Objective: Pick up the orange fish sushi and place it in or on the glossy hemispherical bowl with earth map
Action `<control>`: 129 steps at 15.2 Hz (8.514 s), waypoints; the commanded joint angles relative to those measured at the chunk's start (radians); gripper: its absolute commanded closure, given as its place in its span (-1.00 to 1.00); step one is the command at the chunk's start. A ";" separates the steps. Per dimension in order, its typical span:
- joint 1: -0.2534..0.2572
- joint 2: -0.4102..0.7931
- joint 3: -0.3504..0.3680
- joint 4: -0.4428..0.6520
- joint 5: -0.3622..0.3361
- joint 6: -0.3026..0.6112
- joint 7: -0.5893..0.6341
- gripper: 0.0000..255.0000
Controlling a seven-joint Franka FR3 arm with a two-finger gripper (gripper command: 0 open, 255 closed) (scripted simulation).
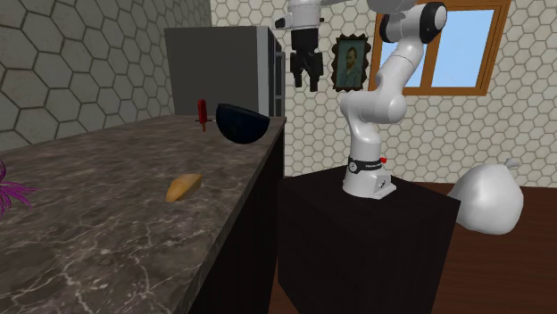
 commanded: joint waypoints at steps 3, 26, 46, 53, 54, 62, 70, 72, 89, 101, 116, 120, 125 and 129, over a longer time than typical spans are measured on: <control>0.012 0.067 -0.024 0.016 -0.013 0.060 -0.059 -1.00; 0.139 0.892 -0.104 0.544 0.077 0.432 -0.709 -1.00; 0.161 1.256 -0.028 0.867 0.124 0.492 -0.927 -1.00; 0.161 1.256 -0.028 0.867 0.124 0.492 -0.927 1.00; 0.161 1.256 -0.028 0.867 0.124 0.492 -0.927 1.00; 0.161 1.256 -0.028 0.867 0.124 0.492 -0.927 1.00; 0.161 1.225 -0.029 0.929 0.122 0.399 -0.924 1.00; 0.161 1.220 -0.029 0.948 0.122 0.375 -0.923 1.00; 0.160 1.213 -0.029 1.166 0.120 0.150 -0.918 1.00; 0.157 1.274 -0.029 1.426 0.121 -0.049 -0.913 1.00; 0.051 0.875 -0.090 0.892 0.114 0.082 -1.086 1.00; 0.014 0.772 -0.123 0.764 0.103 0.107 -1.156 1.00; -0.032 0.665 -0.172 0.641 0.082 0.123 -1.248 1.00; -0.069 0.594 -0.216 0.567 0.060 0.128 -1.326 1.00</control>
